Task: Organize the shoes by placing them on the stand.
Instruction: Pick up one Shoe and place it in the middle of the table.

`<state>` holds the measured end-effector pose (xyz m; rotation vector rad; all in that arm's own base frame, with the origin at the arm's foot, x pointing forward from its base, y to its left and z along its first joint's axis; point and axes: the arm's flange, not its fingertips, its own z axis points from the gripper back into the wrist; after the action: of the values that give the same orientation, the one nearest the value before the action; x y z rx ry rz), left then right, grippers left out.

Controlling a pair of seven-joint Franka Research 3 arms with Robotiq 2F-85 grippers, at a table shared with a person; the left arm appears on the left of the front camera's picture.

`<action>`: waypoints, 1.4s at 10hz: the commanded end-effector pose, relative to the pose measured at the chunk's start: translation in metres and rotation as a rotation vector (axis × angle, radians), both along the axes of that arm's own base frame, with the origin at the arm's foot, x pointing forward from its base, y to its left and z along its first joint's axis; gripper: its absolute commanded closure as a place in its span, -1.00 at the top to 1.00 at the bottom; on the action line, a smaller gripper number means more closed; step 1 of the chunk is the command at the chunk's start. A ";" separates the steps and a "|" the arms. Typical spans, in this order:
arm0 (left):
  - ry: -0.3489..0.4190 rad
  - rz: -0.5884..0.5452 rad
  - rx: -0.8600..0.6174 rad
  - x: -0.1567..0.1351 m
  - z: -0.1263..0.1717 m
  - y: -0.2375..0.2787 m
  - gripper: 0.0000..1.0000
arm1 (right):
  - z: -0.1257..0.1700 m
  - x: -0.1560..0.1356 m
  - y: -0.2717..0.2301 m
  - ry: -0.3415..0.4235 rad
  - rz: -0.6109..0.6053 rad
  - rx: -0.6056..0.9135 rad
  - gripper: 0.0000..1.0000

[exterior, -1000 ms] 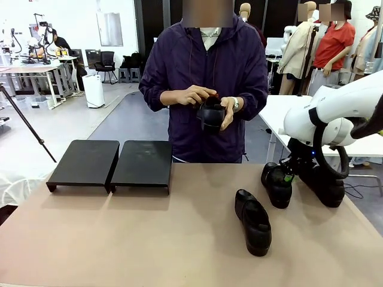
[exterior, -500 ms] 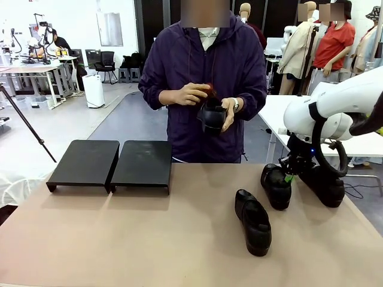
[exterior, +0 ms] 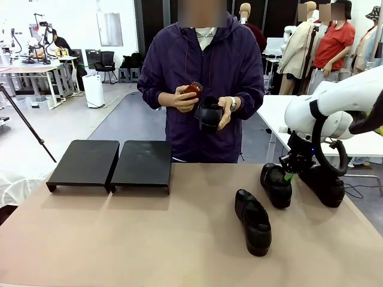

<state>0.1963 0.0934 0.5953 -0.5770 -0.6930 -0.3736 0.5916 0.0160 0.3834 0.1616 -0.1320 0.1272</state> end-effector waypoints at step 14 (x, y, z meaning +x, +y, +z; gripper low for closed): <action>-0.010 -0.018 -0.010 -0.001 0.000 0.000 1.00 | 0.229 -0.258 -0.051 -0.195 0.038 0.245 -1.00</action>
<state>0.1964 0.0934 0.5950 -0.5773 -0.6919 -0.3734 0.3610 -0.0348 0.5984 0.3898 -0.3512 0.2105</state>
